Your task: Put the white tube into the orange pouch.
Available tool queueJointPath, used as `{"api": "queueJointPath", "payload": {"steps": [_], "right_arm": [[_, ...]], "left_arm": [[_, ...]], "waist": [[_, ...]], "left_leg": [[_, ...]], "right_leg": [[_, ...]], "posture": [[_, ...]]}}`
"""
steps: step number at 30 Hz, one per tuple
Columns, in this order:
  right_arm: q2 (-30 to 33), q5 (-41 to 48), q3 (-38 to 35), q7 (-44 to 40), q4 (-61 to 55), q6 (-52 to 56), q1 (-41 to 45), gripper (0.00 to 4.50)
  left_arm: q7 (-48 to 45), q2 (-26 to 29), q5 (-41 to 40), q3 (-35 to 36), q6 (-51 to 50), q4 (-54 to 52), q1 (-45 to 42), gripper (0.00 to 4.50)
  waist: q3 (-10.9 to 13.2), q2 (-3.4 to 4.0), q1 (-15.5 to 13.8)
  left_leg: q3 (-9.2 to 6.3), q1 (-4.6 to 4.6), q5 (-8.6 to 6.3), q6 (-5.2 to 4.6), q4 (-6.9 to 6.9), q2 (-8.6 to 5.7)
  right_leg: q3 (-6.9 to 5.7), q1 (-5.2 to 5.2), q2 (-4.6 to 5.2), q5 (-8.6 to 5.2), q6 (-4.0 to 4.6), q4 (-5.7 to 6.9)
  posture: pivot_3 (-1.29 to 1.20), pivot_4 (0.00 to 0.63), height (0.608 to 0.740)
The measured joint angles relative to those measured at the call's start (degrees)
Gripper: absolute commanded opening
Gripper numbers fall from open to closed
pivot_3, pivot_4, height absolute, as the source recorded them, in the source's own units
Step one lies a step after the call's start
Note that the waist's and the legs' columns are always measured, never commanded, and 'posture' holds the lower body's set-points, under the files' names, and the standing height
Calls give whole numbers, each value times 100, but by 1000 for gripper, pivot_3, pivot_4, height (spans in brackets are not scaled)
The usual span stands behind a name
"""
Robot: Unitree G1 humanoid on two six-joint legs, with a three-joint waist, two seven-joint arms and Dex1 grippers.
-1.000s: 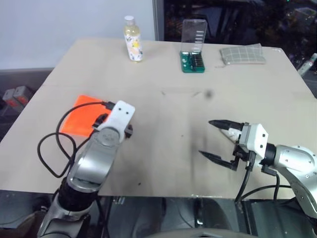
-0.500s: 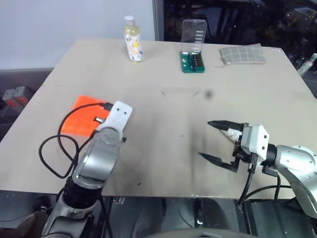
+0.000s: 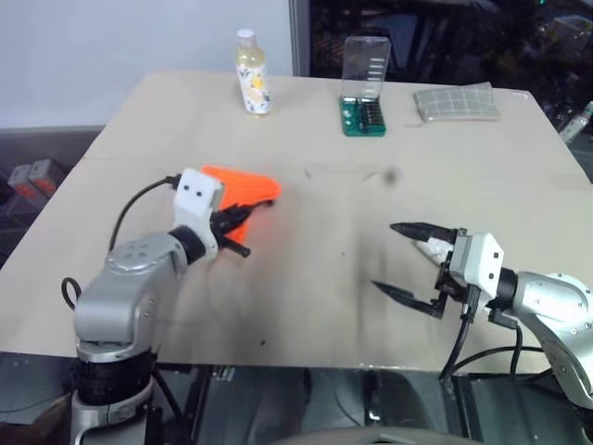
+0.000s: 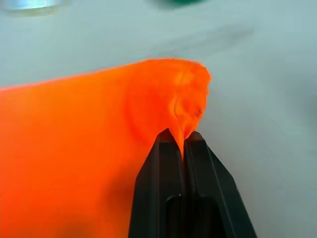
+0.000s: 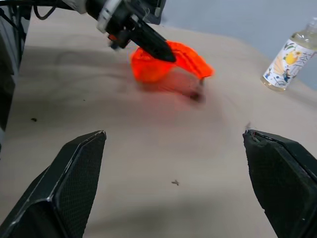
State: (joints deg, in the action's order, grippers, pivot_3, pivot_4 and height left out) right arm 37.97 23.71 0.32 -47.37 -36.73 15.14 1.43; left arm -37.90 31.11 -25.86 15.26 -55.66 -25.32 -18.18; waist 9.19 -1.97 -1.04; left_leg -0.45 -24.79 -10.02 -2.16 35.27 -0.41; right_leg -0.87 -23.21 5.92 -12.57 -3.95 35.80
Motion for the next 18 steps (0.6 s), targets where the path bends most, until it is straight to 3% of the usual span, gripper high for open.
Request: {"api": "queueJointPath", "payload": {"steps": [6,15,18], "right_arm": [[-37,-105,46,400,57,499,-42,4500],[-19,-1145,38,1476,53,1343,-335,4500],[-101,-1181,58,1599,-14,1494,-493,4500]], "left_arm": [[-1177,383,-766,-385,112,698,-723,69],[-1917,549,-465,-1552,747,2014,-1434,69],[-2100,528,-354,-1862,917,2204,-1508,925]], "waist": [[0,0,8],[0,1,23],[0,3,21]], "left_leg": [[3,1,13,-23,2,0],[5,0,14,-24,2,3],[6,0,14,-25,2,3]], "right_leg": [[3,7,-9,0,0,2],[5,5,-16,0,-1,2],[7,6,-17,0,-1,3]], "posture": [[0,150,740],[0,150,740],[0,150,740]]}}
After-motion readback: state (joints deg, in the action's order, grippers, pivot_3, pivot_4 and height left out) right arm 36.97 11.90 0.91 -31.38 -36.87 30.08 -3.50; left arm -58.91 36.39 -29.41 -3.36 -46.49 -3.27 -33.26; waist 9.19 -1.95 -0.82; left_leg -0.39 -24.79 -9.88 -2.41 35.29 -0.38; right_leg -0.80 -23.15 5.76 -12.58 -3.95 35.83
